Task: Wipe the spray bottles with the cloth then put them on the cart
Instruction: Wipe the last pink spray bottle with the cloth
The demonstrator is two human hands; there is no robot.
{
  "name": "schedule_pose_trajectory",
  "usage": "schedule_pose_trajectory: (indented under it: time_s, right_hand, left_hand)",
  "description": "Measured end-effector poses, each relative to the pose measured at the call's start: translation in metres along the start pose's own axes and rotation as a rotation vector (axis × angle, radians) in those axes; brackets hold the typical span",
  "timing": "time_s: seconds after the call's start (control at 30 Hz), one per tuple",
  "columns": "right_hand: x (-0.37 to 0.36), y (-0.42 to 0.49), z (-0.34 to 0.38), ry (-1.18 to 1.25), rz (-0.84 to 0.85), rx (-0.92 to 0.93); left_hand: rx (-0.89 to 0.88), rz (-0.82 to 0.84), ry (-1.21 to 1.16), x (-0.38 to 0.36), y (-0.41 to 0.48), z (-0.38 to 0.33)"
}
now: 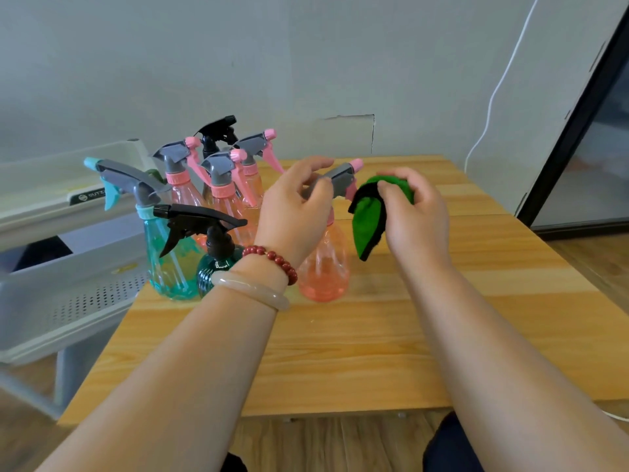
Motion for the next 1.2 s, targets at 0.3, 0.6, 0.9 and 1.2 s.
schedule_pose_trajectory:
  time_s: [0.3,0.6,0.9,1.2]
  right_hand:
    - [0.004,0.009,-0.007,-0.056,-0.023,-0.087]
    - [-0.012,0.013,0.008,0.154,0.074,-0.211]
    - [-0.005,0.012,-0.001,0.267,0.009,-0.18]
    - [-0.018,0.003,0.027,-0.073,-0.038,0.28]
  left_hand:
    - [-0.137,0.146,0.255,0.01,0.011,-0.002]
    - [-0.346,0.178,0.325,0.002,0.011,-0.001]
    - [-0.405,0.134,0.303,0.009,0.004,0.006]
    - [-0.325,0.112,0.296,0.006,0.003,0.01]
Point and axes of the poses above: each hand's wrist, its own y-axis towards the middle knuckle, its own x-axis out of the back of the hand, z = x × y, the point moved 3 cm from there along y, towards the middle knuckle, and after that the axes turned 14 degrees about -x, right-handed, at the moved point
